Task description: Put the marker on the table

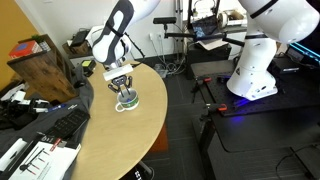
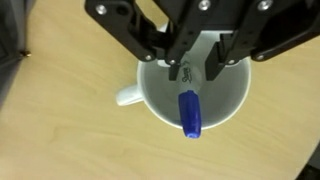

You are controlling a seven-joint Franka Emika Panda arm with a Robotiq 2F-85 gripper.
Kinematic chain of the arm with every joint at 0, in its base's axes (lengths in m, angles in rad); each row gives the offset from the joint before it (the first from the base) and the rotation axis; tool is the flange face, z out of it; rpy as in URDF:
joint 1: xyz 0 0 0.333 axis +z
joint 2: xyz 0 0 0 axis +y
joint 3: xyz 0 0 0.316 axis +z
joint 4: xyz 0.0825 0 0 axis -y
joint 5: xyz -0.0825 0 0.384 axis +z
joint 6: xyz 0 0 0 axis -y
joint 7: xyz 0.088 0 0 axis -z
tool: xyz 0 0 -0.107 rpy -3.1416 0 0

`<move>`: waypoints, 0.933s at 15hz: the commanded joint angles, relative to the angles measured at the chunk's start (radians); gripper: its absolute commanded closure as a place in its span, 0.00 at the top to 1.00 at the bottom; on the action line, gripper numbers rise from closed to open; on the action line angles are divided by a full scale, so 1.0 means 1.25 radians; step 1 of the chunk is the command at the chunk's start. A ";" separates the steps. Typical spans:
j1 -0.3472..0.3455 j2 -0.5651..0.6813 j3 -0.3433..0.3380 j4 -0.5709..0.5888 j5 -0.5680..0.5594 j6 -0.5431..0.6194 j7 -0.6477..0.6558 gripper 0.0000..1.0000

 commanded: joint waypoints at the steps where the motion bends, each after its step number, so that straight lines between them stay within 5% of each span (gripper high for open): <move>1: -0.013 0.059 -0.001 0.090 0.027 -0.090 0.013 0.49; 2: -0.016 0.070 -0.002 0.104 0.031 -0.100 0.015 0.57; 12: -0.055 0.148 0.009 0.220 0.089 -0.305 0.017 0.51; 13: -0.063 0.152 0.013 0.226 0.101 -0.317 0.007 0.26; 14: -0.072 0.157 0.018 0.233 0.113 -0.324 -0.006 0.26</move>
